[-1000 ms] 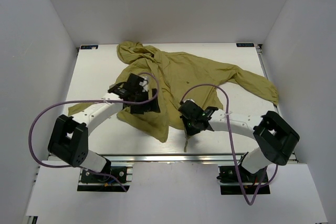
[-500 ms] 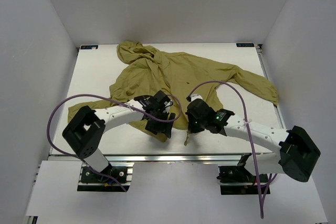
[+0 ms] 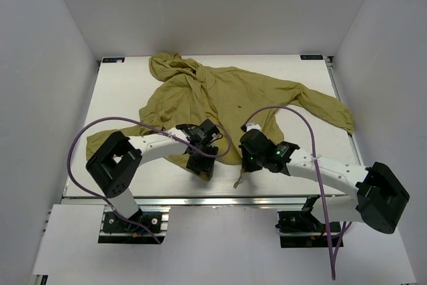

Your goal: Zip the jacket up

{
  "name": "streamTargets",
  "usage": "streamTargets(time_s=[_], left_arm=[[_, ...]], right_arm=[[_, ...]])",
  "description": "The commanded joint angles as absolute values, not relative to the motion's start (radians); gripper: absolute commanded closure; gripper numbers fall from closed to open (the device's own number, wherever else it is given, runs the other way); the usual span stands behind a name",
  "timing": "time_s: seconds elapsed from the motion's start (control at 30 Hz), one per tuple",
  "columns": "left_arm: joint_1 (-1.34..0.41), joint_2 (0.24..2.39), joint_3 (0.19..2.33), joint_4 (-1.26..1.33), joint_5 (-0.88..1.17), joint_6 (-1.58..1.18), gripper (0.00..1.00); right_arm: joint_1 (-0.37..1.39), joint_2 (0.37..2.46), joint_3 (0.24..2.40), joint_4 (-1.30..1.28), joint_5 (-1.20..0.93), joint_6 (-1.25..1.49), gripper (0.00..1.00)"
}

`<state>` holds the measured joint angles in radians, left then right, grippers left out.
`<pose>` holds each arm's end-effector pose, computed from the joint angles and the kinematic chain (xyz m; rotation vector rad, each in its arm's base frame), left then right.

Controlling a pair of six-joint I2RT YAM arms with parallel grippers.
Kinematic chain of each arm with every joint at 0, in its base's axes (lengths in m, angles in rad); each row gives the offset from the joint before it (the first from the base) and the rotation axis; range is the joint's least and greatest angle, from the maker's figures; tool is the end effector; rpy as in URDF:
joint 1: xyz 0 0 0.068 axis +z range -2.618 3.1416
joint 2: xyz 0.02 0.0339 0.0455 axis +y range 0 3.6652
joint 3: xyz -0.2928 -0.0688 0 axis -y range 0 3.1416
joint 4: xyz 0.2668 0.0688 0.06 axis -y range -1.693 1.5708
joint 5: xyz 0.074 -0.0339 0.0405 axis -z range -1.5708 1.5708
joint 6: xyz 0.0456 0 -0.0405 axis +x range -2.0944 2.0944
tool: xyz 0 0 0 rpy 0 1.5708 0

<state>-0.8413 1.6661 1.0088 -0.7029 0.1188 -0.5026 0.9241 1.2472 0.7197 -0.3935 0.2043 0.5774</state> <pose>0.2097 -0.2427 0.1728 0.5298 2.9851 -0.3406 0.1637 0.2015 0.2142 -0.3469 2.4822 0.3878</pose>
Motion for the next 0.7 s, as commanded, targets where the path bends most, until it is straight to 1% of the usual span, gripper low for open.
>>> streamTargets(time_s=[0.0, 0.3, 0.4, 0.43, 0.5, 0.6, 0.67], left_arm=[[-0.848, 1.68, 1.014, -0.687, 0.074, -0.529, 0.43], [-0.861, 1.694, 0.989, -0.667, 0.107, -0.548, 0.42], [-0.873, 1.709, 0.988, -0.67, 0.079, -0.567, 0.47], [-0.879, 1.716, 0.991, -0.678, 0.062, -0.572, 0.52], [-0.899, 1.73, 1.005, -0.702, 0.016, -0.584, 0.55], [-0.929, 1.766, 1.031, -0.727, -0.037, -0.612, 0.54], [-0.937, 1.795, 1.035, -0.733, -0.046, -0.626, 0.5]], right_arm=[[0.922, 1.216, 0.703, -0.383, 0.232, 0.609, 1.0], [0.922, 1.204, 0.687, -0.403, 0.262, 0.641, 1.0], [0.922, 1.203, 0.683, -0.408, 0.267, 0.658, 1.0], [0.922, 1.2, 0.683, -0.414, 0.275, 0.661, 1.0], [0.922, 1.195, 0.68, -0.414, 0.279, 0.663, 1.0], [0.92, 1.192, 0.68, -0.423, 0.301, 0.664, 1.0], [0.922, 1.195, 0.681, -0.433, 0.313, 0.673, 1.0]])
